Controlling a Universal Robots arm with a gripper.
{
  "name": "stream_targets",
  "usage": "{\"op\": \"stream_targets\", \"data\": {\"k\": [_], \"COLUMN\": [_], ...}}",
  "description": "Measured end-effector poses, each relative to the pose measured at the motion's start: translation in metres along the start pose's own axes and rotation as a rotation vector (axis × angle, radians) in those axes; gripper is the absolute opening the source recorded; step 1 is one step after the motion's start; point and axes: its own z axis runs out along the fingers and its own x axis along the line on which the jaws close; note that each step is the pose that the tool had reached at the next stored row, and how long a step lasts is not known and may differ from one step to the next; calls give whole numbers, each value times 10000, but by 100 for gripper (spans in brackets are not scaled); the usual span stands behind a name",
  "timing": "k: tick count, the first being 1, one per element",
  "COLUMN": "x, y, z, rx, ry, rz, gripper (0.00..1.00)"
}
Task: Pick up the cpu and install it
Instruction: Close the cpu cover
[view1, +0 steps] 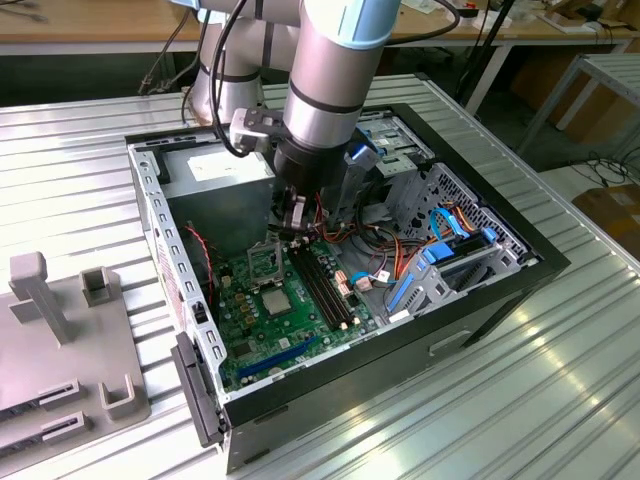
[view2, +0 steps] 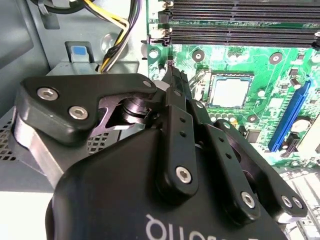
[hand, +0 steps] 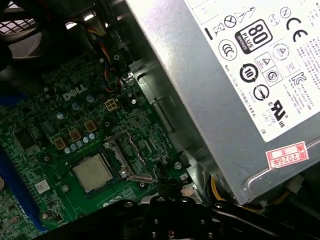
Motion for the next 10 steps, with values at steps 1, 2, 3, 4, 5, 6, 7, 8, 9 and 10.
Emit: {"op": "stream_targets", "data": {"k": [1, 2, 3, 4, 5, 6, 7, 8, 9, 10], "x": [1, 1, 2, 2, 3, 4, 5, 5, 7, 8], "y": [1, 1, 1, 2, 2, 3, 3, 3, 4, 4], "z": [-5, -8, -12, -15, -17, -20, -23, -26, -29, -32], "rx": [2, 3, 5, 7, 8, 10, 11, 13, 14, 15], "ry": [4, 7, 10, 14, 17, 21, 25, 29, 32, 36], "rz": [-41, -76, -113, -150, -187, -228, -269, -308, -365, -417], "gripper": [11, 11, 11, 11, 11, 11, 11, 11, 11, 11]}}
